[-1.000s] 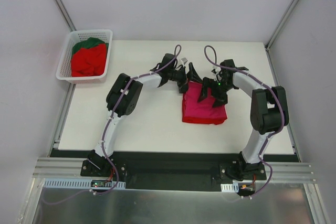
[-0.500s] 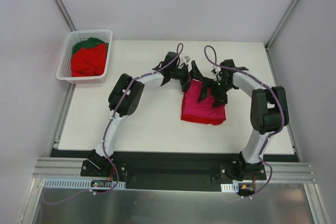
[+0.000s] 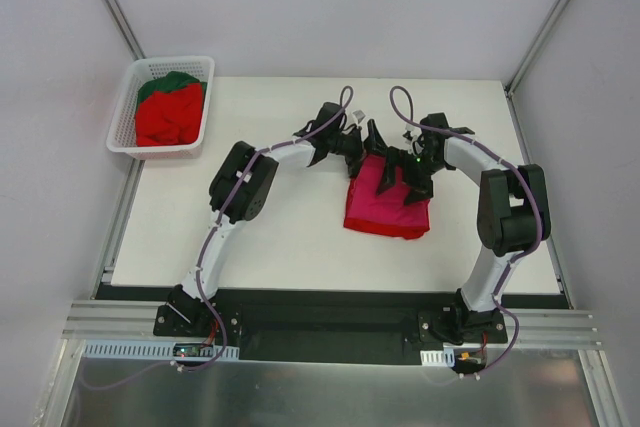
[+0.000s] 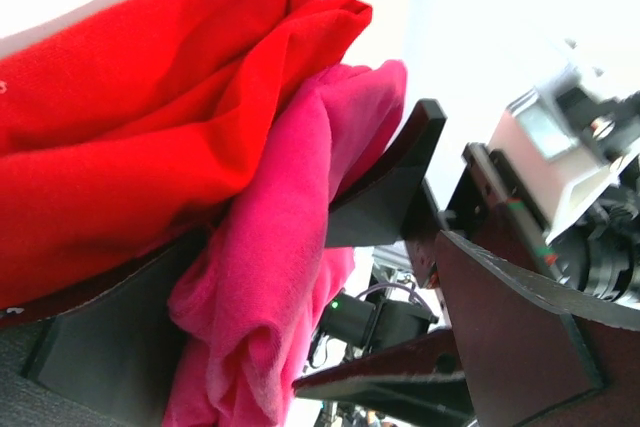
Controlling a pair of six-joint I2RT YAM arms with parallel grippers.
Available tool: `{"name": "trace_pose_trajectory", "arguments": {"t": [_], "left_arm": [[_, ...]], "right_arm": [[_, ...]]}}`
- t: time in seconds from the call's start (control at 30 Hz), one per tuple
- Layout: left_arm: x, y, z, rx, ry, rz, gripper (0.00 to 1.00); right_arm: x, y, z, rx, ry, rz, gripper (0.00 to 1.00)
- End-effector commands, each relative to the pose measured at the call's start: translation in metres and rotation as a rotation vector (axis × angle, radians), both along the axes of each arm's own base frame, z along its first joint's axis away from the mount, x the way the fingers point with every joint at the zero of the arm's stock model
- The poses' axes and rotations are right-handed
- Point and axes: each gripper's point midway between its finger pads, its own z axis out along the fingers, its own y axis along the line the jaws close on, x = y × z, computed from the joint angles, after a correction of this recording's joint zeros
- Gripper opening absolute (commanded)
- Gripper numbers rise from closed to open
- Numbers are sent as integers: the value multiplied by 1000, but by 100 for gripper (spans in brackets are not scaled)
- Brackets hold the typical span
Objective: Fold and stack the t-shirts
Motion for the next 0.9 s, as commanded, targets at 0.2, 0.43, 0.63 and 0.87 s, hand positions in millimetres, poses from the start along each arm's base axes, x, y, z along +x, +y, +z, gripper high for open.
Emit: {"name": "trace_pose_trajectory", "arguments": {"t": [0.2,0.43,0.63,0.87], "left_arm": [[20,90,41,73,-29,91,99],[17,127,51,106,-40,121,99],[2,151,31,154,-15,135,99],[-23,167,18,172,3,116,99]], "right_arm": [[2,10,7,45,-17,14,96],[4,12,4,47,-1,17,96],[15,23,18,56,-48,42,96],[36,48,57,5,-170,134,96]]}}
